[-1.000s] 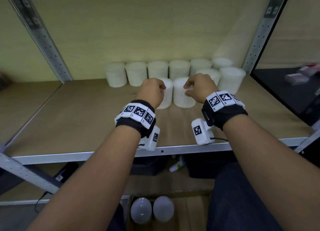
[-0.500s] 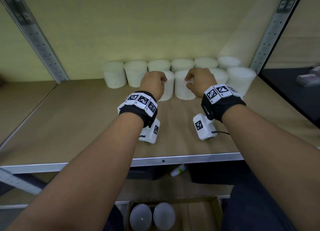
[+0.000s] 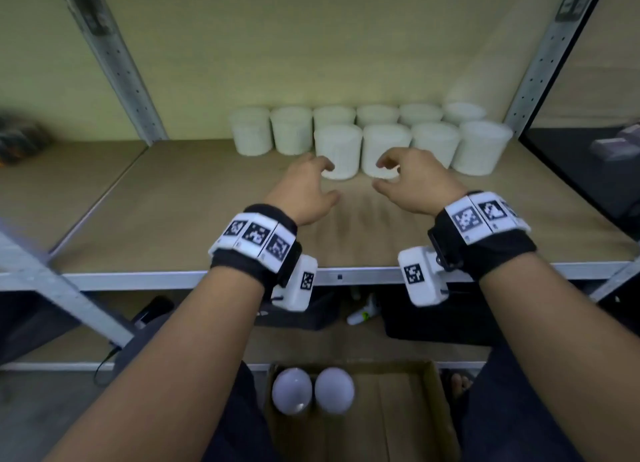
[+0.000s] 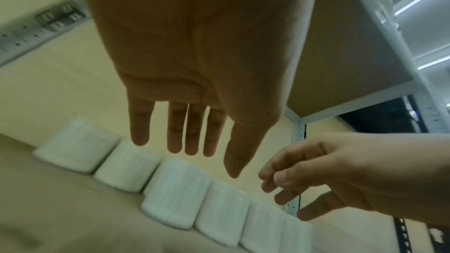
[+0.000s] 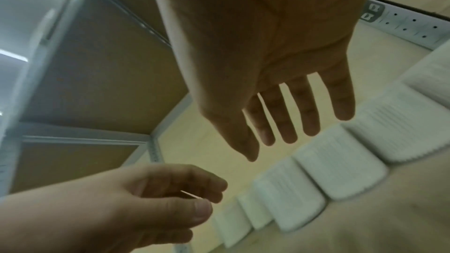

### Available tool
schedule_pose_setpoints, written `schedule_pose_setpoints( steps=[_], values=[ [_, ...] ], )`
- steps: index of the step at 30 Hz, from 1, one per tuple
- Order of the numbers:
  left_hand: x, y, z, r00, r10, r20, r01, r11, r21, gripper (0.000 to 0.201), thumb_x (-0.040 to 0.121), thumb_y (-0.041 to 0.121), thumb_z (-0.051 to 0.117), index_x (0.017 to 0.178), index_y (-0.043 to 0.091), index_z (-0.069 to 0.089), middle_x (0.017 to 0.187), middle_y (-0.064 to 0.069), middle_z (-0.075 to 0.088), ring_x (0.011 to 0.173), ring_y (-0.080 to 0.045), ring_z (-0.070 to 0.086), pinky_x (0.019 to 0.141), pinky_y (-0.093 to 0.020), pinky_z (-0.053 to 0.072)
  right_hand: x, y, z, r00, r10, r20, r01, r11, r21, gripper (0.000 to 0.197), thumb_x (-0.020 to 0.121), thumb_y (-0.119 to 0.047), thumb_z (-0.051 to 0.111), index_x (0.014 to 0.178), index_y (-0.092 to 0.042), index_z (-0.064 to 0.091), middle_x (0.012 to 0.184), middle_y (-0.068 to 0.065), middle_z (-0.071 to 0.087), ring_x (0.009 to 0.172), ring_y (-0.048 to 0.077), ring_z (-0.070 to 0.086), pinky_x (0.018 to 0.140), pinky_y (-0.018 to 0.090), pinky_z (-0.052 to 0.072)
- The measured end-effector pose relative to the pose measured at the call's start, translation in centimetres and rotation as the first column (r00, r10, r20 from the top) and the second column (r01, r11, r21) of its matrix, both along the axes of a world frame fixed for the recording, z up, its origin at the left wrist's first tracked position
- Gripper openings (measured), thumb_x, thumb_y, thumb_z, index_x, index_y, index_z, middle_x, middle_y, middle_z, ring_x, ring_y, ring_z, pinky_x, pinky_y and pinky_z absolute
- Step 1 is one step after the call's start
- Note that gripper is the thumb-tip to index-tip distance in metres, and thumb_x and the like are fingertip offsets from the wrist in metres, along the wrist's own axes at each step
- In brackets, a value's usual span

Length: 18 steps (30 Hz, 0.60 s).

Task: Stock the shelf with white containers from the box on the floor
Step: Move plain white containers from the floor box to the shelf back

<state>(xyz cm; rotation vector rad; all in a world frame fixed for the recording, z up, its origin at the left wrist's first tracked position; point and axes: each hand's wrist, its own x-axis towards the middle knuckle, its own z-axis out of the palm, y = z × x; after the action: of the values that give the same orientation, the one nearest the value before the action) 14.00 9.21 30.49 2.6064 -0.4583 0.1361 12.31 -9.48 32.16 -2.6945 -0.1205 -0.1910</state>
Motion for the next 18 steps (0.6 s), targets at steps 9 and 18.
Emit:
schedule_pose_setpoints(
  steps=[9,18],
  values=[
    [-12.0,4.0,-6.0,0.995,0.003,-0.103,-0.015,0.994,-0.110,0.022,0.083,0.026,0.066,0.103,0.018,0.061,0.101,0.000,0.058,0.076,-0.011,0.049,0.077,-0.022,0.042,-9.8,3.7,-6.2,0.943,0.212,-0.257,-0.175,0.971,0.161,0.014,0.086,-0.024,0.067,0.095,-0.014,0.070,0.081,-0.002,0.065,0.064,0.006,0.055,0.070,0.024,0.047],
    [-13.4,6.1,-18.9,0.845,0.102,-0.525,-0.058,0.993,0.099,0.039,0.079,0.018,0.069,0.115,0.011,0.057,0.119,-0.013,0.058,0.110,-0.027,0.057,0.087,-0.029,0.043,-10.5,7.0,-17.1,0.724,0.194,-0.662,-0.289,0.957,-0.036,0.036,0.086,-0.030,0.067,0.117,-0.013,0.061,0.101,0.001,0.057,0.093,0.016,0.054,0.084,0.028,0.045]
  ],
)
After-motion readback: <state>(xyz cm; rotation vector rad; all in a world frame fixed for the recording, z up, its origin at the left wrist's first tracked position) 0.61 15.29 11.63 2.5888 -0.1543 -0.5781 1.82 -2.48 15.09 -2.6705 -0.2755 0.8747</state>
